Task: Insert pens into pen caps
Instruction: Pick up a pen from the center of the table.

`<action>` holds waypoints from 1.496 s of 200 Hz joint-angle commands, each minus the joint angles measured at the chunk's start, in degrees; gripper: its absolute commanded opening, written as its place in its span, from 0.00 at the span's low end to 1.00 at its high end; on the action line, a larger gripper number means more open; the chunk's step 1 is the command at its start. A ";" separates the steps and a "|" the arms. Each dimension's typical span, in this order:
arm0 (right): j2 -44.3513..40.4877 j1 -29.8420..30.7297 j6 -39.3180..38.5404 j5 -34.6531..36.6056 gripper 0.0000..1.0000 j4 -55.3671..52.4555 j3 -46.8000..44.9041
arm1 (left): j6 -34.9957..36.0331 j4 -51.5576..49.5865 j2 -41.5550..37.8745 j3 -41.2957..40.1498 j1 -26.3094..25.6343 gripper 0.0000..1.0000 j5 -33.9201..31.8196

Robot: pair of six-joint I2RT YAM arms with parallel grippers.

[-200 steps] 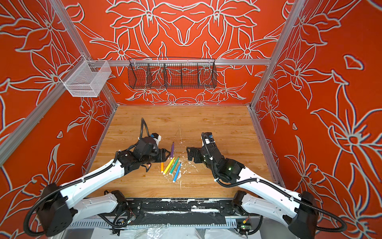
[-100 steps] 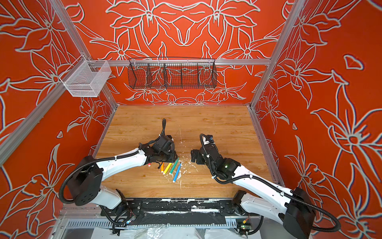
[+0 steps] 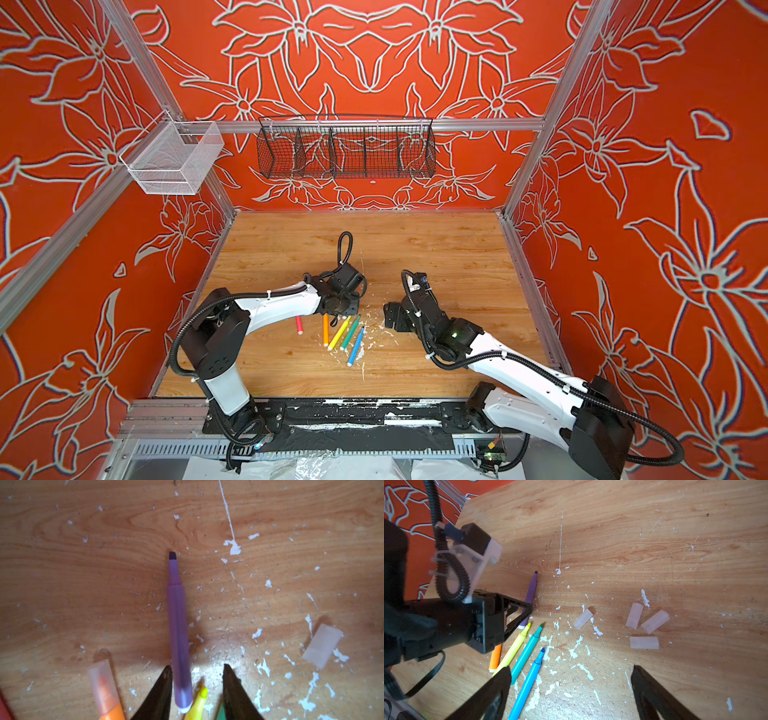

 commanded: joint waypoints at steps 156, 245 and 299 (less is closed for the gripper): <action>-4.29 -0.24 1.13 -0.90 0.92 0.56 -2.18 | 0.07 -4.37 6.90 2.83 1.73 0.11 -0.14; -9.32 -0.23 8.50 -0.85 0.93 9.58 -7.33 | 4.08 4.59 -13.25 -5.91 1.59 0.04 9.96; -9.84 -0.25 17.28 -2.65 0.92 25.74 -13.64 | 9.77 8.89 -21.27 -9.56 -10.11 0.01 8.72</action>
